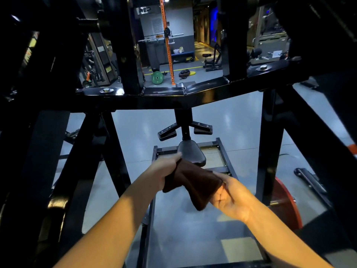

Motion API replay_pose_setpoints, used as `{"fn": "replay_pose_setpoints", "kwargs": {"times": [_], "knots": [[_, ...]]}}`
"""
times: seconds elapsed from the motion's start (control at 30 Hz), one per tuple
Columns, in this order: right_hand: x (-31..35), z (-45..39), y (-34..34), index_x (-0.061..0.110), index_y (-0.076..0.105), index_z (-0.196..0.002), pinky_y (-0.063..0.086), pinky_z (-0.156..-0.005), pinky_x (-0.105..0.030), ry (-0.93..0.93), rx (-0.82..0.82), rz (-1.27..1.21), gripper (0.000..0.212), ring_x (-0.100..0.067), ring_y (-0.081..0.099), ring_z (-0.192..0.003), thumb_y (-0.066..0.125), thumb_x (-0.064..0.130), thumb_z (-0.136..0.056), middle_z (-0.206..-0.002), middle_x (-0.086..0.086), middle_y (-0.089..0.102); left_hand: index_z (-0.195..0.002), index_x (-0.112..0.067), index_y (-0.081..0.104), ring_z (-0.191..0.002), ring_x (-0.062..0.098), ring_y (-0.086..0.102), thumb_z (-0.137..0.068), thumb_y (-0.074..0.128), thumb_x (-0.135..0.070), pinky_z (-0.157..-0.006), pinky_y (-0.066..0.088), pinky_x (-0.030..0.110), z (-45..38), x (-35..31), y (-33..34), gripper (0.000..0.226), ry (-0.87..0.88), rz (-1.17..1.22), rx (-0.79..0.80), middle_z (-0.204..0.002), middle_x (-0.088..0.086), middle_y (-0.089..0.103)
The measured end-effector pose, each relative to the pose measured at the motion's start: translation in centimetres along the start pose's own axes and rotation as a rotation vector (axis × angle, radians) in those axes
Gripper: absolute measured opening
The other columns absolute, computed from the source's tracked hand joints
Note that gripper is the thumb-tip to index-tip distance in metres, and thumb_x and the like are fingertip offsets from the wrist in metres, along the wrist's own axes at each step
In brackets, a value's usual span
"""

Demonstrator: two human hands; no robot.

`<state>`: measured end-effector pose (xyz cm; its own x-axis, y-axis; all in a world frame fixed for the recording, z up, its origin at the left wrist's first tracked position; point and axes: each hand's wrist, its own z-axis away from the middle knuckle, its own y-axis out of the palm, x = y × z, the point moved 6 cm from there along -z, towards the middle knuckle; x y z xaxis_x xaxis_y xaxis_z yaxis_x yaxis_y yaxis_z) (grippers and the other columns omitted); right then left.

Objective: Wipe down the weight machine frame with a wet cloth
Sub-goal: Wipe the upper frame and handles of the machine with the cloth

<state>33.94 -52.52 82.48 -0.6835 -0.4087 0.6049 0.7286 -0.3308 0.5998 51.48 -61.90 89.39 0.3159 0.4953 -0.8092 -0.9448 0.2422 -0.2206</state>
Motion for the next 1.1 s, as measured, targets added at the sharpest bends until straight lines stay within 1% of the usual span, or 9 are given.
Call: {"fn": "replay_pose_setpoints", "kwargs": {"times": [0.17,0.33,0.5,0.6,0.67,0.77,0.87,1.0,1.1], "knots": [[1.1,0.4,0.7,-0.001,0.070,-0.123,0.060,-0.088,-0.049,-0.022,0.008,0.127,0.032,-0.038,0.073,-0.106,0.055,0.018,-0.103,-0.116,-0.025,0.073,-0.119,0.002,0.069,-0.086,0.034,0.075,-0.100,0.065,-0.025,-0.080,0.062,0.048,-0.8,1.6,0.2,0.034,-0.013,0.061,0.133,-0.099,0.020,0.077],[6.9,2.2,3.0,0.009,0.062,-0.135,0.062,-0.084,-0.048,-0.354,0.065,0.272,0.036,-0.036,0.071,-0.111,0.050,0.000,-0.102,-0.120,-0.019,0.074,-0.135,-0.015,0.062,-0.086,0.024,0.068,-0.098,0.053,-0.009,-0.070,0.056,0.035,0.2,-1.1,-0.8,0.038,0.157,0.405,0.436,-0.109,0.014,0.069],[11.1,5.4,5.6,0.005,0.076,-0.109,0.056,-0.102,-0.040,-0.584,0.172,0.508,0.030,-0.031,0.070,-0.114,0.054,-0.011,-0.095,-0.123,-0.011,0.074,-0.134,-0.012,0.065,-0.089,0.030,0.072,-0.086,0.061,-0.008,-0.081,0.062,0.044,2.0,-4.0,-1.0,0.048,0.258,0.568,0.600,-0.113,0.019,0.068],[11.7,5.6,5.5,0.015,0.083,-0.089,0.057,-0.094,-0.052,-0.679,0.049,0.665,0.040,-0.039,0.068,-0.110,0.056,-0.014,-0.094,-0.115,0.001,0.077,-0.110,-0.005,0.070,-0.089,0.034,0.070,-0.089,0.058,-0.028,-0.078,0.061,0.041,2.0,-3.7,-0.8,0.033,0.163,0.598,0.554,-0.105,0.019,0.068],[11.8,5.9,5.7,0.019,0.083,-0.083,0.060,-0.067,-0.034,-0.731,0.003,0.726,0.045,-0.023,0.075,-0.092,0.055,-0.014,-0.095,-0.109,0.005,0.078,-0.112,-0.011,0.066,-0.084,0.028,0.068,-0.095,0.061,-0.044,-0.073,0.057,0.035,2.3,-3.4,-0.3,0.038,0.166,0.504,0.551,-0.099,0.013,0.065],[12.0,5.9,5.5,0.017,0.082,-0.088,0.058,-0.060,-0.023,-0.759,-0.026,0.731,0.040,-0.011,0.075,-0.085,0.054,-0.010,-0.097,-0.104,0.010,0.078,-0.109,-0.011,0.065,-0.075,0.021,0.073,-0.100,0.061,-0.017,-0.057,0.059,0.028,2.7,-3.5,0.2,0.011,0.203,0.406,0.580,-0.096,0.011,0.066],[12.3,5.3,4.4,0.013,0.080,-0.084,0.055,-0.071,-0.019,-0.754,-0.011,0.707,0.040,-0.012,0.074,-0.095,0.051,-0.012,-0.096,-0.109,0.009,0.077,-0.110,-0.010,0.069,-0.090,0.028,0.073,-0.097,0.060,0.002,-0.065,0.061,0.031,3.0,-4.6,0.1,0.021,0.294,0.369,0.606,-0.109,0.019,0.069],[12.7,5.0,3.0,0.013,0.077,-0.073,0.053,-0.096,-0.034,-0.769,0.039,0.725,0.053,-0.023,0.070,-0.110,0.044,-0.026,-0.088,-0.117,0.001,0.075,-0.100,-0.007,0.070,-0.080,0.021,0.067,-0.095,0.068,-0.030,-0.073,0.058,0.034,3.4,-5.9,0.2,0.023,0.332,0.292,0.578,-0.090,0.010,0.066],[12.5,4.4,2.3,0.010,0.082,-0.083,0.060,-0.091,-0.031,-0.638,0.059,0.755,0.054,-0.027,0.072,-0.108,0.041,-0.025,-0.089,-0.113,-0.004,0.077,-0.102,-0.010,0.077,-0.095,0.028,0.071,-0.092,0.074,-0.014,-0.085,0.059,0.043,3.2,-6.5,0.6,0.012,0.402,0.116,0.486,-0.099,0.016,0.073]]}}
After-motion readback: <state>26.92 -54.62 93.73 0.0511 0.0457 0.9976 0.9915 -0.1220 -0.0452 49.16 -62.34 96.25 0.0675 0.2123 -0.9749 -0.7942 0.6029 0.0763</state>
